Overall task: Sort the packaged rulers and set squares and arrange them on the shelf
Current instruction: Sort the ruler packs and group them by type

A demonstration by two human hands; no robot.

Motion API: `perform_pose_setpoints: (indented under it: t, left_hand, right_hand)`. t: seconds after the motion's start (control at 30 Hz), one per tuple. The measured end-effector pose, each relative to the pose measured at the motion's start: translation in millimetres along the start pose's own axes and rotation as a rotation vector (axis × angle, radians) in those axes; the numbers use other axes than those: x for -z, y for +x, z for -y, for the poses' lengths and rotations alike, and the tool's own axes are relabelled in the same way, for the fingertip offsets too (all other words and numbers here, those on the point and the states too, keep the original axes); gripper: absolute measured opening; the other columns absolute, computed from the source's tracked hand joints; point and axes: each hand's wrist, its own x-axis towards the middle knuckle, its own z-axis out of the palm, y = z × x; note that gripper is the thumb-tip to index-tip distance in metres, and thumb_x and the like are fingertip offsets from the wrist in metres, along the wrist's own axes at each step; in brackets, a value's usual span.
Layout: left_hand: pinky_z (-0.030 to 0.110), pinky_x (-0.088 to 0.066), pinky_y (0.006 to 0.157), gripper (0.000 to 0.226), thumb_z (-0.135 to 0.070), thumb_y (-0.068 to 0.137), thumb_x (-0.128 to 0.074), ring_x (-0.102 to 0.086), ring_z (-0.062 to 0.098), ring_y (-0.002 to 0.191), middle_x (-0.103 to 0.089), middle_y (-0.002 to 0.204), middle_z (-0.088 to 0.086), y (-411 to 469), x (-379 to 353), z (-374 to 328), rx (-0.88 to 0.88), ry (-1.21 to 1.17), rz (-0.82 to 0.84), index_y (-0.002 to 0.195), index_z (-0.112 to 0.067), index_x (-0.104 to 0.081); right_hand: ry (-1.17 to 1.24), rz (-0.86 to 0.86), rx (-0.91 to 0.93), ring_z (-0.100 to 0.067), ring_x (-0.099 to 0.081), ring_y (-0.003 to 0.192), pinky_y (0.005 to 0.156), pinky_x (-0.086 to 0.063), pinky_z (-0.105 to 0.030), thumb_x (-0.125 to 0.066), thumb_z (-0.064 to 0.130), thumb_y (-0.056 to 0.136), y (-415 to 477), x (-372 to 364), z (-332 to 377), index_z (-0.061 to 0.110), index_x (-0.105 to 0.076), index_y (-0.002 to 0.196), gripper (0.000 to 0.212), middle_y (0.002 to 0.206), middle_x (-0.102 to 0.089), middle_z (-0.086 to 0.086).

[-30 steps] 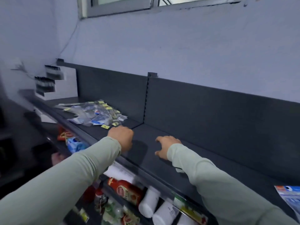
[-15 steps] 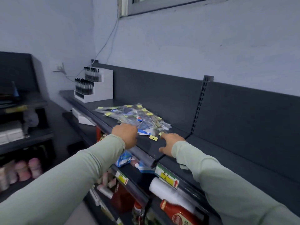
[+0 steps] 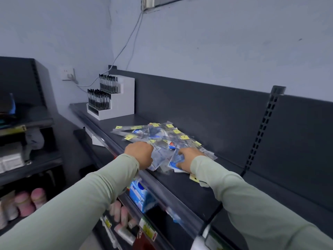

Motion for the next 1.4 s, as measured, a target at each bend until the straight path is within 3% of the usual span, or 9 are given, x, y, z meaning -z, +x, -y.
perform_pose_setpoints:
  t: [0.23,0.47,0.67,0.8,0.9,1.03,1.23,1.33,1.4]
  left_hand:
    - [0.039,-0.047,0.090,0.029,-0.030,0.092,-0.047,-0.054,0.027,0.112,-0.059,0.119,0.007,62,-30,32,0.019,-0.009,0.062,0.115,-0.016,-0.059]
    - [0.042,-0.039,0.102,0.044,-0.048,0.092,-0.050,-0.046,0.026,0.122,-0.053,0.129,0.003,105,-57,63,-0.038,-0.096,0.172,0.127,-0.021,-0.052]
    - [0.040,-0.037,0.103,0.080,-0.069,0.072,-0.064,-0.041,0.024,0.127,-0.043,0.138,0.001,141,-63,95,-0.101,-0.216,0.270,0.133,-0.023,-0.042]
    - [0.034,-0.042,0.094,0.074,-0.061,0.062,-0.079,-0.052,0.021,0.110,-0.054,0.123,-0.002,165,-68,107,-0.221,-0.399,0.273,0.119,-0.023,-0.051]
    - [0.040,-0.042,0.103,0.095,-0.061,0.050,-0.085,-0.053,0.019,0.116,-0.054,0.129,-0.007,179,-70,113,-0.288,-0.577,0.304,0.131,-0.029,-0.046]
    - [0.036,-0.037,0.109,0.123,-0.068,0.045,-0.079,-0.046,0.015,0.128,-0.043,0.147,-0.005,196,-71,122,-0.258,-0.735,0.335,0.149,-0.025,-0.028]
    - [0.032,-0.043,0.102,0.094,-0.032,0.069,-0.085,-0.051,0.022,0.122,-0.051,0.136,0.003,203,-68,105,-0.292,-0.778,0.279,0.146,-0.014,-0.035]
    - [0.034,-0.048,0.099,0.091,-0.021,0.071,-0.084,-0.055,0.023,0.114,-0.050,0.134,0.006,210,-68,102,-0.255,-0.959,0.306,0.146,-0.018,-0.034]
    - [0.033,-0.047,0.097,0.088,-0.012,0.075,-0.080,-0.054,0.025,0.115,-0.049,0.133,0.010,213,-64,100,-0.223,-1.064,0.306,0.148,-0.015,-0.030]
  right_hand:
    - [0.052,0.049,0.057,-0.026,-0.055,0.112,0.095,-0.047,-0.037,-0.056,0.042,0.087,71,-7,23,0.025,-0.052,0.128,0.045,0.128,-0.056,-0.002]
    - [0.034,0.081,0.070,-0.022,-0.057,0.105,0.090,-0.049,-0.036,-0.064,0.058,0.078,120,-14,42,0.021,-0.057,0.117,0.054,0.118,-0.057,0.001]
    - [0.094,0.120,-0.018,-0.023,-0.061,0.100,0.088,-0.052,-0.034,-0.070,0.041,0.080,162,-14,64,0.013,-0.063,0.104,0.037,0.110,-0.065,-0.004]
    - [0.199,0.081,-0.166,-0.021,-0.062,0.095,0.086,-0.053,-0.033,-0.075,0.047,0.071,185,-19,76,0.016,-0.061,0.101,0.045,0.103,-0.065,-0.001]
    - [0.229,0.089,-0.213,-0.021,-0.061,0.093,0.083,-0.051,-0.028,-0.074,0.036,0.073,198,-17,82,0.021,-0.059,0.094,0.030,0.100,-0.065,-0.003]
    - [0.333,0.009,-0.302,-0.022,-0.061,0.091,0.074,-0.046,-0.025,-0.064,0.025,0.083,208,-16,85,0.010,-0.069,0.103,0.025,0.103,-0.068,-0.009]
    - [0.345,0.059,-0.372,-0.023,-0.062,0.100,0.089,-0.051,-0.032,-0.071,0.026,0.079,207,-21,87,0.010,-0.067,0.110,0.036,0.112,-0.066,-0.010]
    - [0.566,0.025,-0.396,-0.017,-0.054,0.081,0.070,-0.046,-0.021,-0.069,0.015,0.080,204,-18,80,0.016,-0.063,0.092,0.013,0.093,-0.062,-0.010]
    - [0.721,-0.031,-0.445,-0.016,-0.046,0.063,0.054,-0.043,-0.017,-0.062,0.002,0.084,200,-12,78,0.014,-0.051,0.072,0.020,0.072,-0.051,-0.008]
